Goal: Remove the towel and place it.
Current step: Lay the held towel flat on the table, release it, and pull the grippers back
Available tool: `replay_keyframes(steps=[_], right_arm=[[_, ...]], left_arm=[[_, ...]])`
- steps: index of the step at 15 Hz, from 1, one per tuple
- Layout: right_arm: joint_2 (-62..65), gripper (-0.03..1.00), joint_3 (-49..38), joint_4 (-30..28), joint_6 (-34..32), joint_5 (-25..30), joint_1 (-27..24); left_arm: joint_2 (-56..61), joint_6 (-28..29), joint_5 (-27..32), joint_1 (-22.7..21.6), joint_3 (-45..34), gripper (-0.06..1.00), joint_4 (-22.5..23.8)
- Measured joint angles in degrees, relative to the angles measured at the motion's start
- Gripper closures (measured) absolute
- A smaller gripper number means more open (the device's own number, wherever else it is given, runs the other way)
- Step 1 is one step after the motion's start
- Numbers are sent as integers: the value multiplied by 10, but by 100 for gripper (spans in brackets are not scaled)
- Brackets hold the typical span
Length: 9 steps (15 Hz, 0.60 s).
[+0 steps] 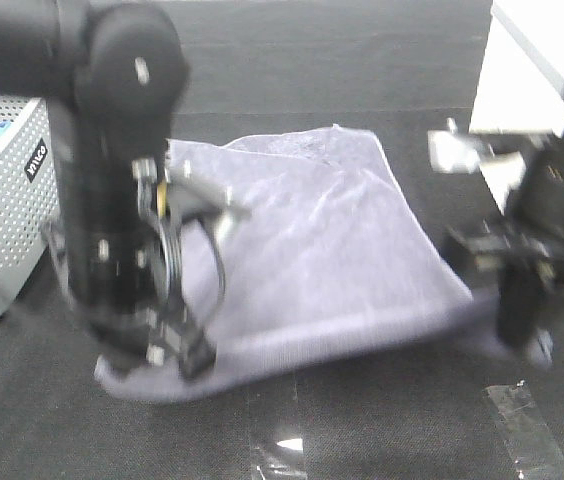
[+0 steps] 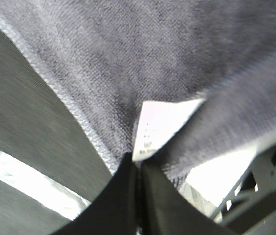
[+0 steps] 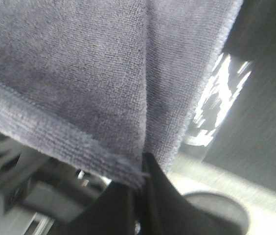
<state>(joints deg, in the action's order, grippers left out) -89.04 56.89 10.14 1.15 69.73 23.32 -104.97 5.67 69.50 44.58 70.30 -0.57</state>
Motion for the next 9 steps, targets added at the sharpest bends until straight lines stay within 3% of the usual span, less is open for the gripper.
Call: replay_keyframes(steps=[4, 9], right_arm=[[44, 97, -87, 33, 17, -19, 0], [82, 97, -155, 62, 17, -28, 0]], left_arm=[[34, 39, -1, 62, -53, 94, -16], [52, 54, -2, 128, -103, 94, -73]])
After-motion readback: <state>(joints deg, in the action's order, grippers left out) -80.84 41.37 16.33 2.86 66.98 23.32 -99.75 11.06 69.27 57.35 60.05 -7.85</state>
